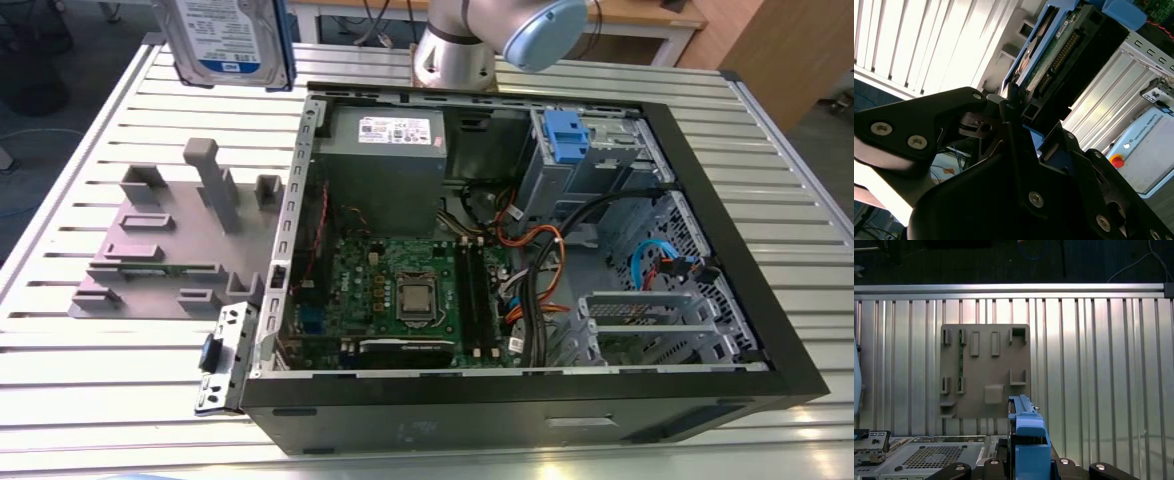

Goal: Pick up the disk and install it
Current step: 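Pick up the disk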

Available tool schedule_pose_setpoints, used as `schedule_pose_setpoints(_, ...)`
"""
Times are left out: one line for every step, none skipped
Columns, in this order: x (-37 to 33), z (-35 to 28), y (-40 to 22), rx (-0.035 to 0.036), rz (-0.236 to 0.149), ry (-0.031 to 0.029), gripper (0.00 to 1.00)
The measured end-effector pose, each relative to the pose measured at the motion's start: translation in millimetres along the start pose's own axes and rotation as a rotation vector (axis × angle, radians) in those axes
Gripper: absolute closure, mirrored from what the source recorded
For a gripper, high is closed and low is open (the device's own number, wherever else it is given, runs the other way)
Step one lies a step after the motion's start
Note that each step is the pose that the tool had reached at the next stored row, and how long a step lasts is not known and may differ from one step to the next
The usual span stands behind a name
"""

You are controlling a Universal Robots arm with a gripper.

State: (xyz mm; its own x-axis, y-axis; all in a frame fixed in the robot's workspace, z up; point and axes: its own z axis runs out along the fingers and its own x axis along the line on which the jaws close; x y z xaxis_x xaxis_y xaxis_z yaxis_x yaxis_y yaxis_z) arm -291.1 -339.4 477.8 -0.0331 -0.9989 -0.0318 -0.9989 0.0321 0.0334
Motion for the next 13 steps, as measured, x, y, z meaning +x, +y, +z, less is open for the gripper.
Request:
schedule_pose_setpoints(0.0,0.0,-0.3,0.0000,0.000,0.0000,0.63)
schedule_pose_setpoints(0.0,0.0,-0.6,0.0000,0.000,0.0000,0.63)
schedule_pose_setpoints(0.0,0.0,-0.9,0.0000,0.000,0.0000,0.63)
schedule_pose_setpoints(0.0,0.0,-1.1,0.0000,0.000,0.0000,0.63)
schedule_pose_setpoints(0.0,0.0,-1.4,0.0000,0.000,0.0000,0.63)
schedule_pose_setpoints(-0.1,0.0,-1.7,0.0000,0.000,0.0000,0.63)
schedule_pose_setpoints(-0.1,0.0,-2.0,0.0000,0.000,0.0000,0.63)
schedule_pose_setpoints(-0.1,0.0,-2.3,0.0001,0.000,0.0000,0.63)
schedule_pose_setpoints(-0.1,-0.1,-2.6,0.0000,0.000,0.0000,0.63)
schedule_pose_setpoints(-0.1,-0.1,-2.9,0.0001,0.000,0.0000,0.63)
schedule_pose_setpoints(-0.1,-0.1,-3.1,0.0000,0.000,0.0000,0.63)
schedule_pose_setpoints(-0.1,-0.1,-3.5,0.0000,0.000,0.0000,0.63)
schedule_pose_setpoints(-0.1,-0.1,-3.7,0.0000,0.000,0.0000,0.63)
